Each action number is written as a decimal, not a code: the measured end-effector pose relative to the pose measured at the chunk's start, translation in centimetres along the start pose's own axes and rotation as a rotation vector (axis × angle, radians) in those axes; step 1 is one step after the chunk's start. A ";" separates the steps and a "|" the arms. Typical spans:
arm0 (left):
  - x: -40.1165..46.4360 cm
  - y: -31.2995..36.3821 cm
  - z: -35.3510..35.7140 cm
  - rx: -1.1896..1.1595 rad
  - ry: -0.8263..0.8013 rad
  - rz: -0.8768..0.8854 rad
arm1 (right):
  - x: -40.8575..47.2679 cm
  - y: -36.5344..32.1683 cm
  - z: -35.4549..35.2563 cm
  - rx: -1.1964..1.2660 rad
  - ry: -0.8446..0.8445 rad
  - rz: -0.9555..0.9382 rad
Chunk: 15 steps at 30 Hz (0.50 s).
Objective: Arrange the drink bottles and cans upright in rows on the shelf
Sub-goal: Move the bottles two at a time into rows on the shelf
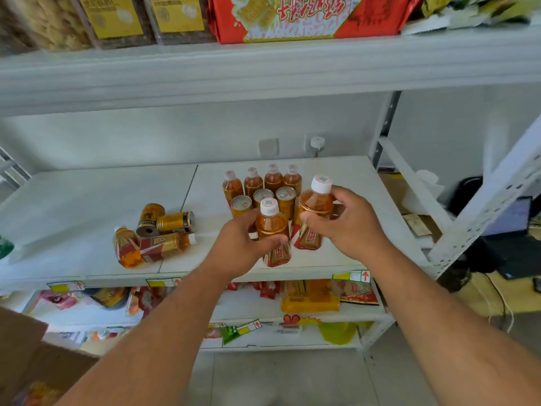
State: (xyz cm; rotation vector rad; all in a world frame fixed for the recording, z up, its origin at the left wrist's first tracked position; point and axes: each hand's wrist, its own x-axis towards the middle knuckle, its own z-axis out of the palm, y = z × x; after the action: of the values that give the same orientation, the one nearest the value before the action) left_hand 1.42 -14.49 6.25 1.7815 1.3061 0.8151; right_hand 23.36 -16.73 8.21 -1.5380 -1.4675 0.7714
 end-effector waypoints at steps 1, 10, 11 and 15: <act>-0.7 0.1 0.2 -0.001 -0.002 0.008 | -0.8 0.0 -0.2 0.009 0.002 0.006; -5.2 0.1 -0.2 0.014 -0.062 0.069 | -7.2 -1.2 0.4 0.005 0.087 0.012; -5.8 -0.1 -0.4 0.016 -0.073 0.071 | -8.0 -1.4 0.6 0.008 0.099 0.015; -7.7 -0.7 -0.8 0.011 -0.111 0.086 | -10.7 -2.1 1.5 -0.031 0.122 0.002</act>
State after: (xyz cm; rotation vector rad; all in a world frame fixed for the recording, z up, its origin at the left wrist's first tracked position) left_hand -1.67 -21.57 5.69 1.8750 1.1715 0.7458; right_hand 19.82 -27.09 8.12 -1.5815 -1.3949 0.6470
